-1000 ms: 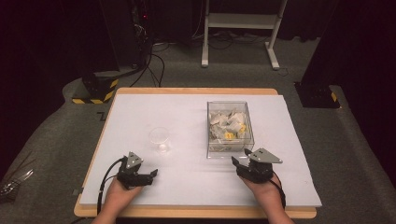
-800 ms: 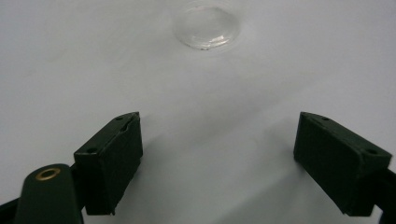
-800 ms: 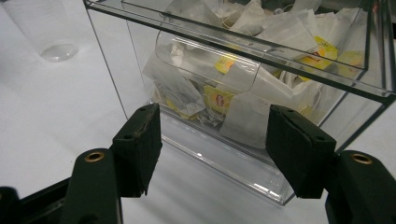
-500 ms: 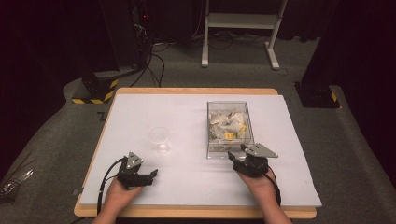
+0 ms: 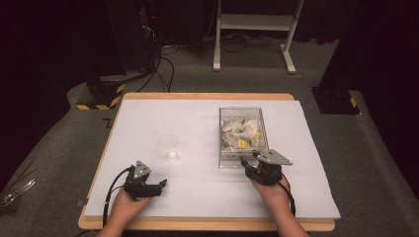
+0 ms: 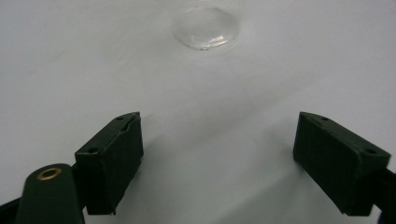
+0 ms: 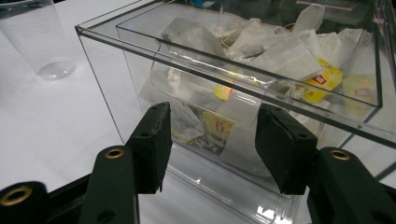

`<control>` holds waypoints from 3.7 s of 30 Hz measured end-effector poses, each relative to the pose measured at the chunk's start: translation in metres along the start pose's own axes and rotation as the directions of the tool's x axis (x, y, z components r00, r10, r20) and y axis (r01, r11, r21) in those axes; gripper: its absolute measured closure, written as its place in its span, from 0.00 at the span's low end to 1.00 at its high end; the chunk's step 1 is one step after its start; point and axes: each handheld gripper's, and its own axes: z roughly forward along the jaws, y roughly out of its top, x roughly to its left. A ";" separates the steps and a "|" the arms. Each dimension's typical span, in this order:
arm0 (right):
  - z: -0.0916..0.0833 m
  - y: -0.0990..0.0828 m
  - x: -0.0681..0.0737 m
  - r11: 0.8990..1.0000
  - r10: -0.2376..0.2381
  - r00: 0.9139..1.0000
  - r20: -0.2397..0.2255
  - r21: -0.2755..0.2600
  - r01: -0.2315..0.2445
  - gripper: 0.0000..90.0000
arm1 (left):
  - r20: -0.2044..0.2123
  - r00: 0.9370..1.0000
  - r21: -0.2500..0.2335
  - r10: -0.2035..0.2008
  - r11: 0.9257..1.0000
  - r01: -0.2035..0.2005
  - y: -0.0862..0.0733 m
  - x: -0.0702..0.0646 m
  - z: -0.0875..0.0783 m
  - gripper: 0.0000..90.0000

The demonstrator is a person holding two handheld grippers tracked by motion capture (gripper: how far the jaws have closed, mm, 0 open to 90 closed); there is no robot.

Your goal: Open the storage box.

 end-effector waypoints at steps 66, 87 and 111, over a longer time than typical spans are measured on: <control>-0.059 -0.032 0.027 0.998 -0.053 0.996 -0.076 -0.040 0.050 0.63 | 0.001 1.000 0.001 0.003 1.000 -0.003 0.000 0.001 -0.001 0.18; -0.080 -0.041 0.025 0.994 -0.035 0.999 -0.033 -0.108 0.032 0.58 | -0.001 1.000 -0.001 -0.002 1.000 0.002 -0.001 0.000 -0.001 0.18; -0.089 -0.021 -0.007 0.985 0.023 0.996 0.085 -0.170 -0.009 0.56 | 0.001 1.000 0.000 -0.001 1.000 0.001 -0.001 0.000 -0.001 0.18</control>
